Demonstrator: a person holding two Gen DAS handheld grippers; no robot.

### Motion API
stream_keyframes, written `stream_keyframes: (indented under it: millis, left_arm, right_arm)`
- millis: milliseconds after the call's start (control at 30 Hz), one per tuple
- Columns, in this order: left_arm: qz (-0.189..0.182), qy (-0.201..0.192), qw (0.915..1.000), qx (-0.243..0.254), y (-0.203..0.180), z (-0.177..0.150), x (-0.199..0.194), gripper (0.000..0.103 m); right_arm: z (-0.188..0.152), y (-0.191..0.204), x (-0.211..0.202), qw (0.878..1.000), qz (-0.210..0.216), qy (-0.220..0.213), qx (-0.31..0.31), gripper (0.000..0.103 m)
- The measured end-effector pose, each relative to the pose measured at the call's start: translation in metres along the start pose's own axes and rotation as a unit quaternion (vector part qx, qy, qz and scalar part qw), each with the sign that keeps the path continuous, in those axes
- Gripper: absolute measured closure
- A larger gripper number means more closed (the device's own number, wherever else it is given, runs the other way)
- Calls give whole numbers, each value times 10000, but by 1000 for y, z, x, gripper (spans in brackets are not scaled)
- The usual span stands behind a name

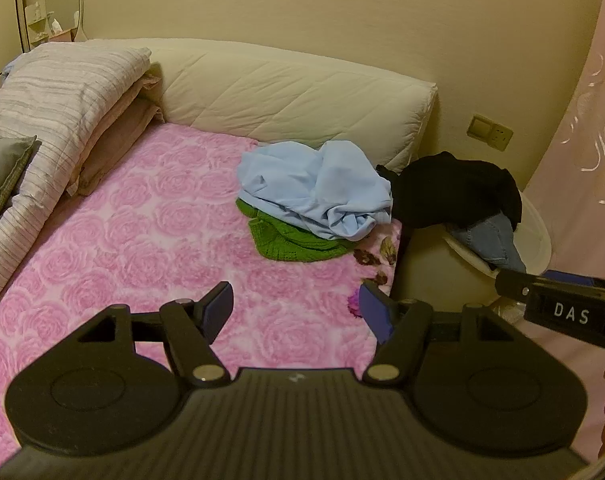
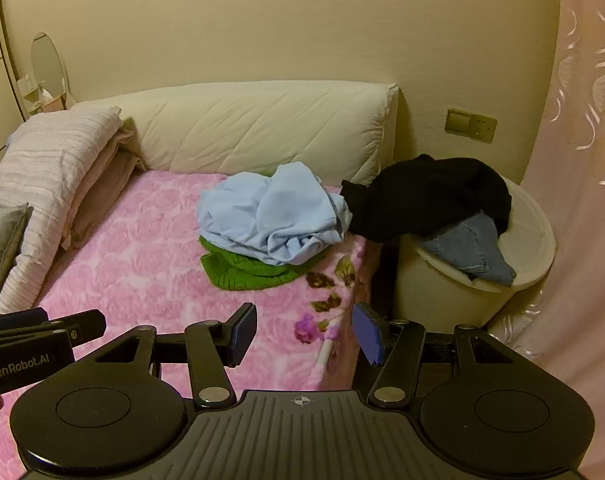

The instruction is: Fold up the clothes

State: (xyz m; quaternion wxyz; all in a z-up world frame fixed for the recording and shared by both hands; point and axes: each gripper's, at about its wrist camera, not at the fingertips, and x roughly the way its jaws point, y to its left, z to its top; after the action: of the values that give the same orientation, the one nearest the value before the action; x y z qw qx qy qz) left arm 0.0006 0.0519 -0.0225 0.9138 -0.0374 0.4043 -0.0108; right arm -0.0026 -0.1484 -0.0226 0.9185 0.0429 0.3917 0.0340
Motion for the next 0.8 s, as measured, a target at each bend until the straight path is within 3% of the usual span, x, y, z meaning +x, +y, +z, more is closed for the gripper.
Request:
stream_keyframes:
  millis: [800]
  left_arm:
    - [-101, 190, 9997, 109, -7, 14, 30, 37]
  right_arm:
    - [17, -14, 29, 9998, -105, 178, 24, 46]
